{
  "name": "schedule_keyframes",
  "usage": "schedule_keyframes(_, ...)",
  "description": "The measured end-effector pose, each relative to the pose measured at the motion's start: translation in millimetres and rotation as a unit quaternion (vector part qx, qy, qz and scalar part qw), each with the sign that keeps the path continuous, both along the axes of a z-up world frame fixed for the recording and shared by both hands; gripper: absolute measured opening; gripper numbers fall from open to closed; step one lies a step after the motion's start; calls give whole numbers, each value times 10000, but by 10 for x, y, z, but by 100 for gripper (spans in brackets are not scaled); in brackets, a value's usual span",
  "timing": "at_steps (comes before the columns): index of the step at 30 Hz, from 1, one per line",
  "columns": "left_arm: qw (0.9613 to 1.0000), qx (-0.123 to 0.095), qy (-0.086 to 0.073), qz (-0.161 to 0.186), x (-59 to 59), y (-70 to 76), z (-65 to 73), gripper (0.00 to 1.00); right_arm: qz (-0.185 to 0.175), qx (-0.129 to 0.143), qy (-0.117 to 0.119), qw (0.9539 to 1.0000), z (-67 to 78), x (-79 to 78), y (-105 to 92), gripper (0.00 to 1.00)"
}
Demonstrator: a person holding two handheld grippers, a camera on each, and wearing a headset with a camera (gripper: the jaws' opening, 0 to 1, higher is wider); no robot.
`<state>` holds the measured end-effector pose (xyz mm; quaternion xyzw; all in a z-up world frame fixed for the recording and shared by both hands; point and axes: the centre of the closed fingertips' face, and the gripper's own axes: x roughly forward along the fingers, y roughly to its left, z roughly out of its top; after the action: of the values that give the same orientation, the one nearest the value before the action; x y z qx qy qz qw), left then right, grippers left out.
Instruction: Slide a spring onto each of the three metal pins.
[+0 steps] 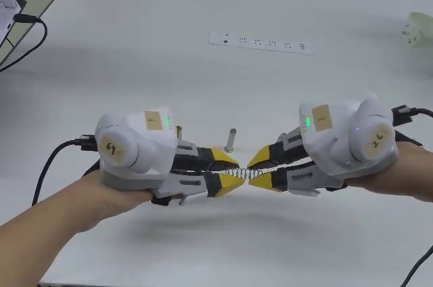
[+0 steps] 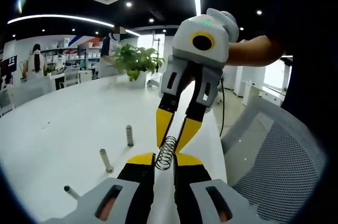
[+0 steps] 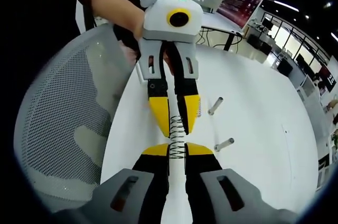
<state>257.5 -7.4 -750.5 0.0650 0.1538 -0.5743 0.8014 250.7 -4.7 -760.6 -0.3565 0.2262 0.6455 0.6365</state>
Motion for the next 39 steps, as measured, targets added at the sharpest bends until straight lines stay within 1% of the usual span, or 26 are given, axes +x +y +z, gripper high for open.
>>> schedule_keyframes(3, 10000, 1, -66, -52, -13, 3, 11, 4, 22, -7, -28, 10000, 8, -3, -3, 8)
schedule_keyframes(4, 10000, -7, -43, -87, -29, 3, 11, 3, 29, -27, -57, 10000, 2, 2, -10, 8)
schedule_keyframes(8, 9999, 3, -62, -127, -58, 4, 13, 2, 61, -3, -32, 10000, -1, -20, -10, 8)
schedule_keyframes(13, 9999, -29, -13, -147, -66, 15, 30, 2, 62, 28, -8, 10000, 10, -35, -2, 8)
schedule_keyframes(20, 9999, -62, 36, -122, -62, 32, 52, 2, -79, 118, -17, 9999, 47, -12, -7, 9)
schedule_keyframes(25, 9999, -25, 35, -127, -68, 53, 40, 2, -123, 66, -29, 9999, 24, 2, -65, 10)
schedule_keyframes(26, 9999, -37, 58, -133, -72, 55, 43, 2, -132, 67, -7, 9999, 21, -2, -67, 10)
schedule_keyframes(32, 9999, -15, 38, -138, -75, 54, 47, 2, -128, 103, 9, 9999, 6, -18, -58, 8)
schedule_keyframes(36, 9999, -12, 57, -157, -84, 57, 46, 2, -135, 141, 80, 9998, 6, -33, -54, 8)
schedule_keyframes(39, 9998, 2, 68, -172, -94, 55, 37, 2, -89, 114, 60, 9999, 3, -45, -55, 8)
